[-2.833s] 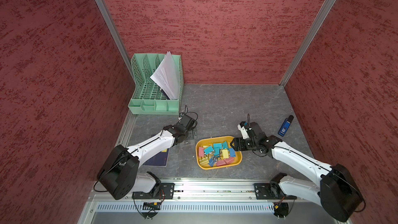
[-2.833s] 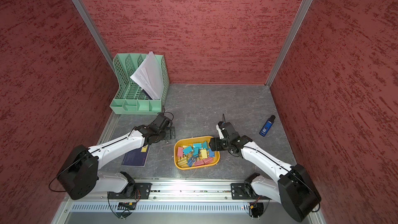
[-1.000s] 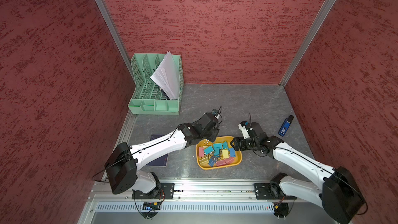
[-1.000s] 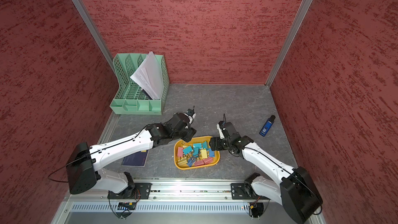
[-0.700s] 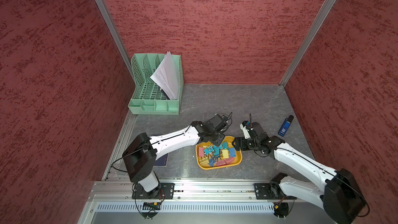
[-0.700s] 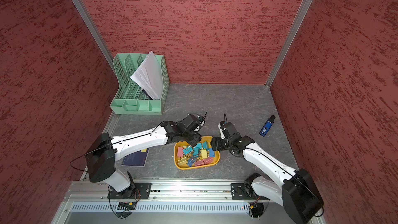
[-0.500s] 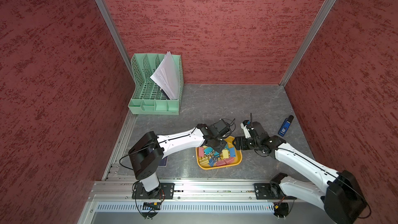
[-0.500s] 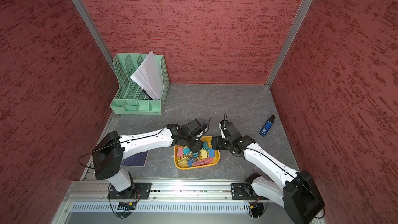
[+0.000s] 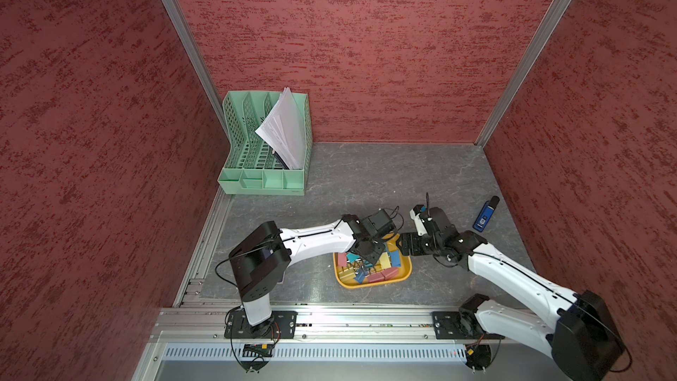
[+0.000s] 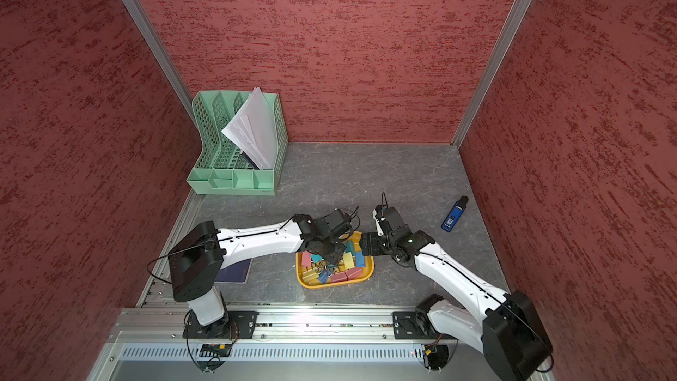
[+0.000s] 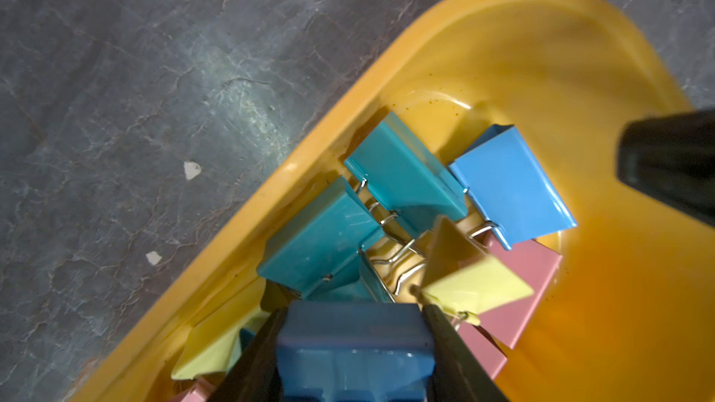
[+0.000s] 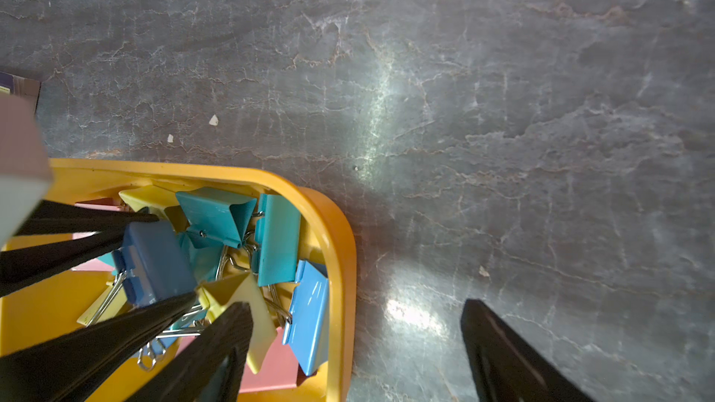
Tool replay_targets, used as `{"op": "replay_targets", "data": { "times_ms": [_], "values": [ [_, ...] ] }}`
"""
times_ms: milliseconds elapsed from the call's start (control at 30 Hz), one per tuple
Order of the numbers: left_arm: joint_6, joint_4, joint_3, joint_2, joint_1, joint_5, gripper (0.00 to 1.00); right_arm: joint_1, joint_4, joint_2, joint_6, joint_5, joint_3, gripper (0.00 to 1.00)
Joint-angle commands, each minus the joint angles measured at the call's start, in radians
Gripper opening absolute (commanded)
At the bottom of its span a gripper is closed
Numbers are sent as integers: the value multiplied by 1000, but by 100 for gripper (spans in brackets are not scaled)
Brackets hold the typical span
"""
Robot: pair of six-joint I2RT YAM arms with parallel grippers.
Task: Put the binder clips in the storage box
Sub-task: Place the binder clip in the storage box, then reset both arms
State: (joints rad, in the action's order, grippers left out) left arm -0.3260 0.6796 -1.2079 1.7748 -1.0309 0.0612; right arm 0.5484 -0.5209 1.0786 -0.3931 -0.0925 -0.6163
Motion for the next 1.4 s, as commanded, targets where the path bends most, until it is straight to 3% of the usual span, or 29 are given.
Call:
{"op": "replay_targets", "data": {
  "times_ms": [0,233,667,800,933,1067,1200,1367],
  "values": [
    [-10,-20,-14,27,19,37,46,7,-8,-22,2,11,-22,90],
    [-21,-30,-15,-23,4,83,100,8,-4,-19,5,7,-20,90],
    [-23,-5,-57,-222,-29,106,100,6,11,-15,22,32,-44,92],
    [-7,-42,-2,-361,17,190,100,-6,-1,-17,39,88,-80,93],
    [12,-149,127,-560,170,221,100,-41,17,-27,38,222,-110,98],
    [32,-240,232,-713,423,229,100,-115,63,-10,55,322,-154,98],
    [77,-429,372,-831,648,355,100,-233,171,37,65,389,-189,98],
    [93,-618,532,-848,909,401,100,-344,542,56,107,530,-61,98]
  ]
}}
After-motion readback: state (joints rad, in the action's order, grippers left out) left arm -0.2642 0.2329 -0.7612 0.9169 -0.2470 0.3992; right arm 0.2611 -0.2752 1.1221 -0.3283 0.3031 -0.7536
